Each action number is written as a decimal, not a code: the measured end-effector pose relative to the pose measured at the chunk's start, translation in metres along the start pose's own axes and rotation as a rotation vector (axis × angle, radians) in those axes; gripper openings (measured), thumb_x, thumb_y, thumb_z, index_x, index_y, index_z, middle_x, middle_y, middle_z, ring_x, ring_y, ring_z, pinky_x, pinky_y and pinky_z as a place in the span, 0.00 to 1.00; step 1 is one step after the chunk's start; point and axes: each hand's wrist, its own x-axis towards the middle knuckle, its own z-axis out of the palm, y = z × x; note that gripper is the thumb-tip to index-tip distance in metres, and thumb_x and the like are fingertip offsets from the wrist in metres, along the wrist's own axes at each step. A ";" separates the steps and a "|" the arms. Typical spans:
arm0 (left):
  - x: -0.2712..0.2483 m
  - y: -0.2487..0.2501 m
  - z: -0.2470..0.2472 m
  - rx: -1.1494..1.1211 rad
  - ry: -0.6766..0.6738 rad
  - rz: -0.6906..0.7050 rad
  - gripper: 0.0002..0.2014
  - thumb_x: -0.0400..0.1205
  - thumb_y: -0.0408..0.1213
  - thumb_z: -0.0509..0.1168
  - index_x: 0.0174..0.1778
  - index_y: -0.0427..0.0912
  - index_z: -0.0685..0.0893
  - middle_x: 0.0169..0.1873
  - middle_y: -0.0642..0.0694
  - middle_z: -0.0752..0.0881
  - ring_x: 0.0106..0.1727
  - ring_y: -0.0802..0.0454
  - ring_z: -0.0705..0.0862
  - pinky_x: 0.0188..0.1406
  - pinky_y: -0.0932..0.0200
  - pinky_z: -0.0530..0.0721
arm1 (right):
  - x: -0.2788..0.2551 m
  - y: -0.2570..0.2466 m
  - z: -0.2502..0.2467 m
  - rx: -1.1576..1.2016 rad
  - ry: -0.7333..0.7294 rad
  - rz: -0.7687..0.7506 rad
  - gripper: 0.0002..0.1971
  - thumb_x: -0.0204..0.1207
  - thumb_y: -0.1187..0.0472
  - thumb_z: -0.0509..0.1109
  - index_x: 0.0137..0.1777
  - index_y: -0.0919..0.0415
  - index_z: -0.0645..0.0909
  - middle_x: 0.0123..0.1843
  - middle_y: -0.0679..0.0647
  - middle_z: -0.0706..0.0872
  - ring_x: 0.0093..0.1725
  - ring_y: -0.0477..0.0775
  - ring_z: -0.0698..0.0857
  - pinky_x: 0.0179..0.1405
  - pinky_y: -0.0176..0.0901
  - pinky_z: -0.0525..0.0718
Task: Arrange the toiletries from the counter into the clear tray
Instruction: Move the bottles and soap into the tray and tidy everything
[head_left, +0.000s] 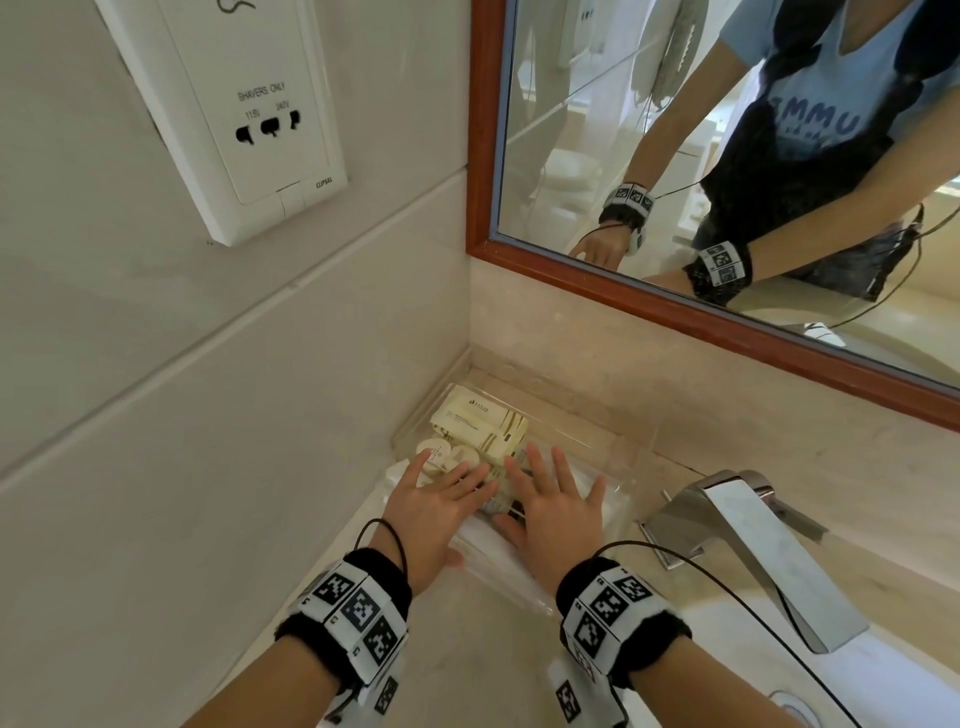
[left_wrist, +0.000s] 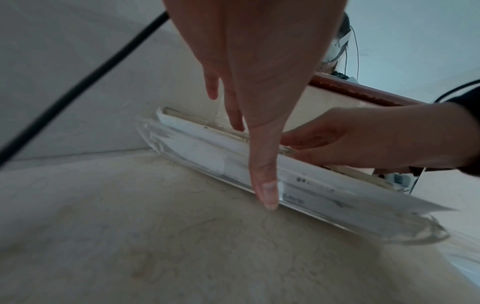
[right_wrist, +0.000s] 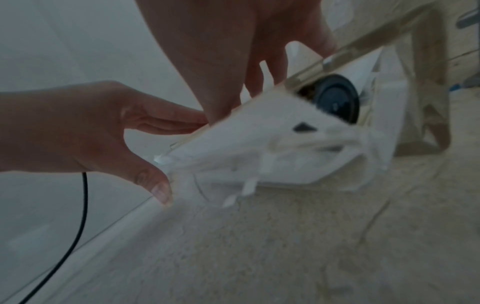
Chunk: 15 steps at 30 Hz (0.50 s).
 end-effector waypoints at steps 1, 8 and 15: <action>-0.001 0.000 0.000 0.004 0.010 -0.003 0.47 0.51 0.56 0.82 0.69 0.54 0.78 0.70 0.55 0.80 0.68 0.58 0.81 0.73 0.38 0.64 | -0.001 0.002 -0.001 -0.005 -0.006 -0.032 0.37 0.53 0.34 0.78 0.62 0.51 0.85 0.66 0.57 0.86 0.65 0.66 0.84 0.46 0.83 0.80; 0.000 -0.005 0.010 0.002 0.046 0.034 0.50 0.33 0.60 0.82 0.57 0.55 0.87 0.56 0.56 0.90 0.54 0.62 0.89 0.64 0.41 0.75 | -0.024 0.012 0.002 0.005 -0.228 -0.097 0.61 0.65 0.27 0.63 0.80 0.58 0.27 0.79 0.55 0.20 0.80 0.60 0.24 0.75 0.76 0.34; 0.006 -0.002 0.002 0.002 0.081 0.023 0.45 0.50 0.55 0.83 0.66 0.53 0.81 0.67 0.55 0.83 0.65 0.62 0.83 0.80 0.47 0.45 | -0.025 0.006 -0.004 -0.039 -0.225 -0.096 0.56 0.72 0.43 0.69 0.81 0.60 0.28 0.81 0.57 0.24 0.81 0.63 0.27 0.76 0.77 0.40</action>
